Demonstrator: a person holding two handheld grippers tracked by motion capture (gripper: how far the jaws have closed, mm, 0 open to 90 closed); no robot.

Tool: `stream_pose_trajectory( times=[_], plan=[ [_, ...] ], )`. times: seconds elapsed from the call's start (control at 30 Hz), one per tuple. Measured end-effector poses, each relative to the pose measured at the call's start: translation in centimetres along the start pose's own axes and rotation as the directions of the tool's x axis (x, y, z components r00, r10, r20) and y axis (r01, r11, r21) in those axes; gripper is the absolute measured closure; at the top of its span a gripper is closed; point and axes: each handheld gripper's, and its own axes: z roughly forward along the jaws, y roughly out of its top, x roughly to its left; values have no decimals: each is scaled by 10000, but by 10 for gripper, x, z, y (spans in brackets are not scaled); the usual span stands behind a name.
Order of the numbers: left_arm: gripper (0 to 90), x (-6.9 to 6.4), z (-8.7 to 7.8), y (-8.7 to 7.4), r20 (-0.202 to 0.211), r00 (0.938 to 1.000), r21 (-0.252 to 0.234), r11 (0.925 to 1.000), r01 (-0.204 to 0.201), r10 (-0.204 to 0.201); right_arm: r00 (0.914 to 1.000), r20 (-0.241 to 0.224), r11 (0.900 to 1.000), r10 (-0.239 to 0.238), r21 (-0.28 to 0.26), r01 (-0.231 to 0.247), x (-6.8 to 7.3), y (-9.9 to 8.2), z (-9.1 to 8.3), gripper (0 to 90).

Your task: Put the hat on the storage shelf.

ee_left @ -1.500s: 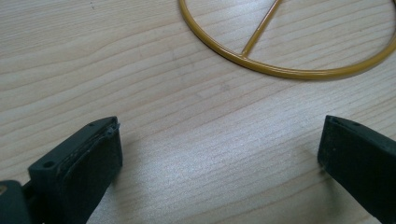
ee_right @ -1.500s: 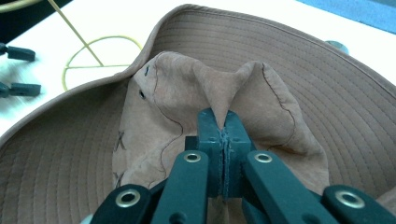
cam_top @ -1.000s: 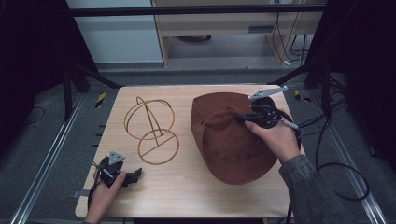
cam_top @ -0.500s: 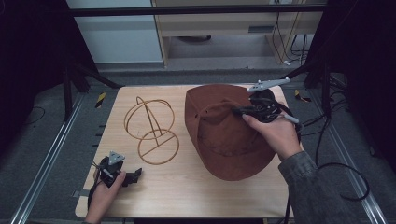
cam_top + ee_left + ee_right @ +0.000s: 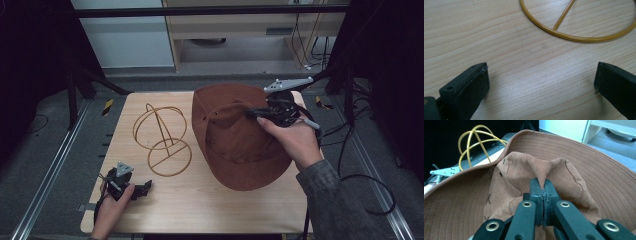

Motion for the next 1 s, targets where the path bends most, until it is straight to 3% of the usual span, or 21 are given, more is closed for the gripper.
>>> stream_pose_trajectory(
  times=[0.47, 1.0],
  plan=[
    [0, 0, 0, 0, -3, 10000, -7, 10000, 11, -11, 9997, -34, 9989, -242, -414, 240, 11, 18, -8, 891],
    [0, 0, 0, 0, -2, 10000, -7, 10000, 17, -17, 9982, -56, 9953, -592, -767, 586, 32, 52, -1, 891]
  ],
)
